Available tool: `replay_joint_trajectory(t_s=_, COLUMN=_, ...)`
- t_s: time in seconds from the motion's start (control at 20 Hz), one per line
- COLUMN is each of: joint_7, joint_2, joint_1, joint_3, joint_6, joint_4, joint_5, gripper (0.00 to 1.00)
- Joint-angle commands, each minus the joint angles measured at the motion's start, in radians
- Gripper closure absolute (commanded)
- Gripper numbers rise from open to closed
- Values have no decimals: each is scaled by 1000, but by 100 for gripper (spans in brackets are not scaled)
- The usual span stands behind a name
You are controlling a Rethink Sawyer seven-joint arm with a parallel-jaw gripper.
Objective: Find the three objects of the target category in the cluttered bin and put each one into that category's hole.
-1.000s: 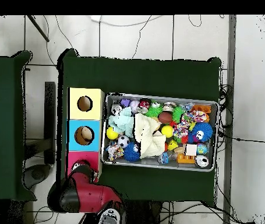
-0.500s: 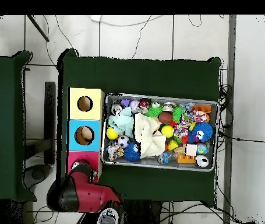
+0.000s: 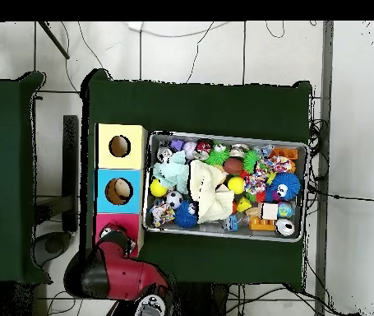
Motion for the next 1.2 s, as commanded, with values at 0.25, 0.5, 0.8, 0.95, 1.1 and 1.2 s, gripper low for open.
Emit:
replay_joint_trajectory(t_s=0.25, joint_7=267, joint_2=-127, joint_1=166, joint_3=-75, joint_6=343, joint_4=19, joint_5=166, gripper=0)
replay_joint_trajectory(t_s=0.5, joint_7=277, joint_2=-140, joint_1=221, joint_3=-130, joint_6=409, joint_4=-7, joint_5=187, gripper=0)
replay_joint_trajectory(t_s=0.8, joint_7=259, joint_2=-140, joint_1=233, joint_3=-148, joint_6=434, joint_4=-22, joint_5=207, gripper=0)
replay_joint_trajectory(t_s=0.95, joint_7=246, joint_2=-112, joint_1=209, joint_3=-116, joint_6=379, joint_4=-18, joint_5=219, gripper=0)
replay_joint_trajectory(t_s=1.1, joint_7=230, joint_2=-81, joint_1=205, joint_3=-115, joint_6=350, joint_4=-35, joint_5=219, gripper=0)
replay_joint_trajectory(t_s=1.2, joint_7=215, joint_2=-69, joint_1=201, joint_3=-112, joint_6=326, joint_4=-42, joint_5=213, gripper=0)
